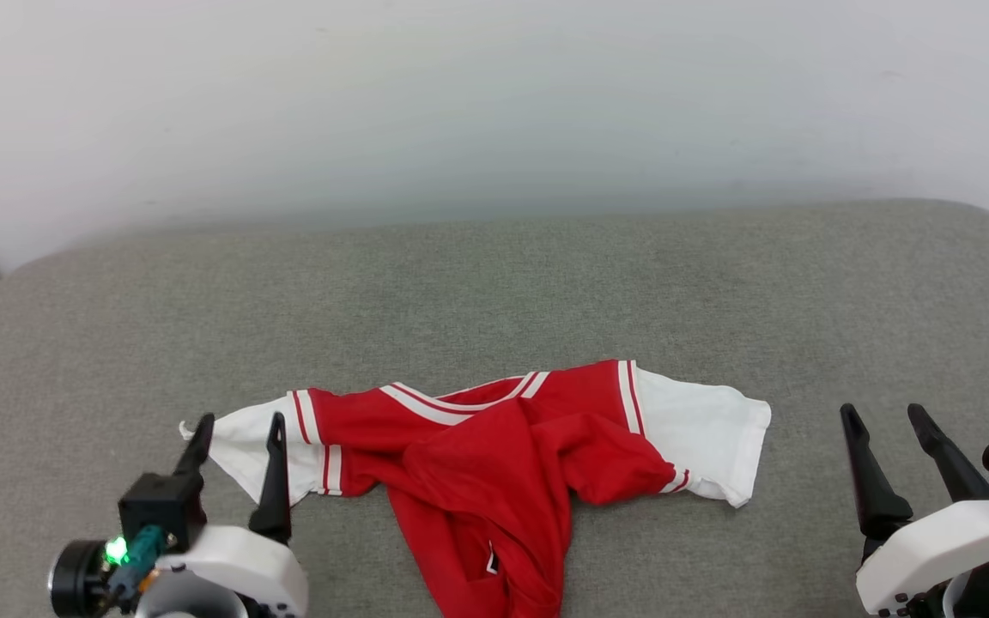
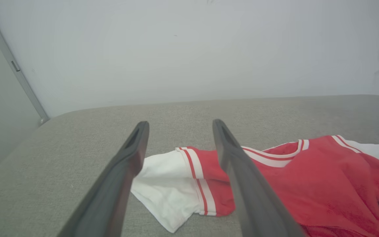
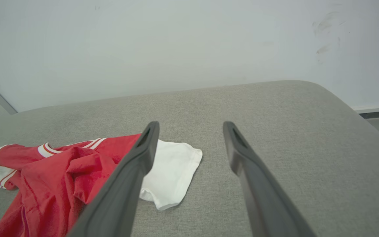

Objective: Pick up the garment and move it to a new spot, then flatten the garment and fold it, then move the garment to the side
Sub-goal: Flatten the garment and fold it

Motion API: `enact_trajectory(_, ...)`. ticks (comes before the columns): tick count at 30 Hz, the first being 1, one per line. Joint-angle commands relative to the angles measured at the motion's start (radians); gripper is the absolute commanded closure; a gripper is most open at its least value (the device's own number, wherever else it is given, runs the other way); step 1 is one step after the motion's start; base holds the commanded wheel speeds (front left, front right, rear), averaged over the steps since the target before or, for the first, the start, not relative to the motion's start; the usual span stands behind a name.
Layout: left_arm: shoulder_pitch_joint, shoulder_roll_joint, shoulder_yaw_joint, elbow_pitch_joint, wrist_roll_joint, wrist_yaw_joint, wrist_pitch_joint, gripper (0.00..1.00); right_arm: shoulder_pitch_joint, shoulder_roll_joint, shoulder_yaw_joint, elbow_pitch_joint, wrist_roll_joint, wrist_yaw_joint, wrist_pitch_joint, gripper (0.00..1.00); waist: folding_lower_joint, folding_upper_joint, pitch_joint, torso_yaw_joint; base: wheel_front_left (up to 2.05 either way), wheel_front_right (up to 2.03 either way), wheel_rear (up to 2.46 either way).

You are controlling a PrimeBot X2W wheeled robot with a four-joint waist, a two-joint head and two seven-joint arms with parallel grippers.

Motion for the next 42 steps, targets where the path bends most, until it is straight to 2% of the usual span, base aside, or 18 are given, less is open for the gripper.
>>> enact_trajectory(1, 0.017, -0.011, 0.003, -0.015, 0.004, 0.008, -0.002, 0.0, 0.006, -0.004, 0.002, -0.009, -0.001, 0.0, 0.002, 0.0, 0.0001, -0.0001, -0.005, 0.005, 0.0, 0.0, 0.0)
enact_trajectory(3, 0.055, -0.019, 0.022, -0.061, 0.023, 0.033, -0.002, 0.0, 0.016, -0.022, 0.0, -0.013, -0.01, 0.0, 0.002, 0.0, 0.0001, -0.0001, -0.014, 0.028, 0.0, 0.0, 0.0)
enact_trajectory(7, 0.05, -0.022, 0.041, -0.071, 0.022, 0.027, -0.002, 0.0, -0.006, -0.041, -0.025, 0.042, 0.031, 0.0, 0.049, 0.0, 0.0001, -0.0001, -0.01, 0.049, 0.0, 0.0, 0.0)
enact_trajectory(10, 0.035, -0.027, 0.053, -0.075, 0.029, 0.022, -0.002, 0.0, -0.048, -0.072, -0.066, 0.132, 0.082, 0.0, 0.137, 0.0, 0.0001, -0.0001, 0.002, 0.07, 0.0, 0.0, 0.0)
enact_trajectory(16, -0.004, -0.046, 0.06, -0.087, 0.051, 0.003, -0.002, 0.0, -0.171, -0.132, -0.128, 0.295, 0.162, 0.0, 0.394, 0.0, 0.0001, -0.0001, 0.064, 0.134, 0.0, 0.0, 0.0)
enact_trajectory(22, -0.05, -0.086, 0.077, -0.088, 0.078, -0.024, -0.002, 0.0, -0.322, -0.183, -0.116, 0.393, 0.188, 0.0, 0.59, 0.0, 0.0001, -0.0001, 0.146, 0.195, 0.0, 0.0, 0.0)
enact_trajectory(30, -0.086, -0.146, 0.104, -0.071, 0.117, -0.067, -0.002, 0.0, -0.443, -0.218, -0.102, 0.504, 0.162, 0.0, 0.67, 0.0, 0.0001, -0.0001, 0.224, 0.249, 0.0, 0.0, 0.0)
enact_trajectory(36, -0.091, -0.187, 0.138, -0.046, 0.143, -0.099, -0.002, 0.0, -0.445, -0.189, -0.1, 0.619, 0.162, 0.0, 0.719, 0.0, 0.0001, -0.0001, 0.256, 0.266, 0.0, 0.0, 0.0)
enact_trajectory(37, -0.089, -0.193, 0.143, -0.041, 0.146, -0.103, -0.002, 0.0, -0.439, -0.179, -0.097, 0.631, 0.164, 0.0, 0.728, 0.52, 0.0001, -0.0001, 0.257, 0.266, 0.0, 0.0, 0.0)
enact_trajectory(38, -0.087, -0.199, 0.149, -0.038, 0.149, -0.11, -0.002, 0.0, -0.437, -0.17, -0.096, 0.639, 0.166, 0.0, 0.735, 0.83, 0.0001, -0.0001, 0.258, 0.264, 0.0, 0.0, 0.0)
enact_trajectory(39, -0.083, -0.202, 0.156, -0.035, 0.153, -0.113, -0.002, 0.0, -0.438, -0.163, -0.093, 0.643, 0.166, 0.0, 0.735, 1.0, 0.0001, -0.0001, 0.258, 0.262, 0.0, 0.0, 0.0)
enact_trajectory(42, -0.073, -0.202, 0.175, -0.021, 0.162, -0.126, -0.002, 0.0, -0.452, -0.165, -0.076, 0.625, 0.165, 0.0, 0.721, 1.0, 0.0001, -0.0001, 0.251, 0.25, 0.0, 0.0, 0.0)
